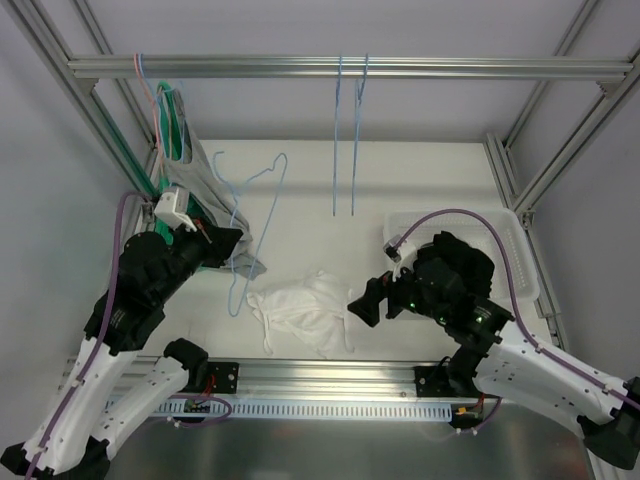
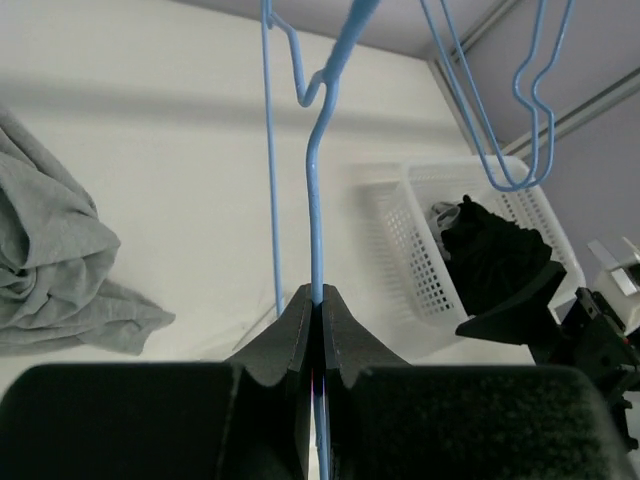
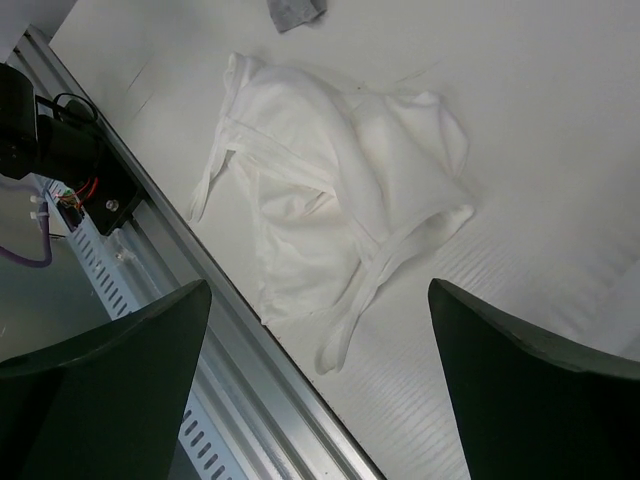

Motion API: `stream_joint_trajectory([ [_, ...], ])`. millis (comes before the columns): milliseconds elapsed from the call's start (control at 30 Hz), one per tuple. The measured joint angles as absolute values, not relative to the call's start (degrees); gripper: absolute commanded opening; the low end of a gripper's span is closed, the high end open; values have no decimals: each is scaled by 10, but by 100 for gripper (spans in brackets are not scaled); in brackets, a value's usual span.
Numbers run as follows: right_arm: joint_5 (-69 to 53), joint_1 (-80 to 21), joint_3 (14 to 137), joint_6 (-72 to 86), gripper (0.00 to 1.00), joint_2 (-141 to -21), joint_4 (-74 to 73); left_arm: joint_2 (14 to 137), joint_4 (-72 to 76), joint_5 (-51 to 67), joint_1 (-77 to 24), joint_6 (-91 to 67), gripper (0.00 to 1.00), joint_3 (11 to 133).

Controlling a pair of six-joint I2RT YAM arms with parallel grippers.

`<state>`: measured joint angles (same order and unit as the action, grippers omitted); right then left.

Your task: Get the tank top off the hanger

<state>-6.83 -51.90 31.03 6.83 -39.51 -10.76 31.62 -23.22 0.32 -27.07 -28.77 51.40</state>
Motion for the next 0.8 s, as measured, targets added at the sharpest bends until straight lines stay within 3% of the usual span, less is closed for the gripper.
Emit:
stream_joint_trajectory([
  [300,-50,-519,310,62,99,-367,-145,546,-248,-53,-328,-230,0,712],
  [800,-36,-519,310,51,99,-338,-175,748,-256,-137,-401,-128,0,987],
])
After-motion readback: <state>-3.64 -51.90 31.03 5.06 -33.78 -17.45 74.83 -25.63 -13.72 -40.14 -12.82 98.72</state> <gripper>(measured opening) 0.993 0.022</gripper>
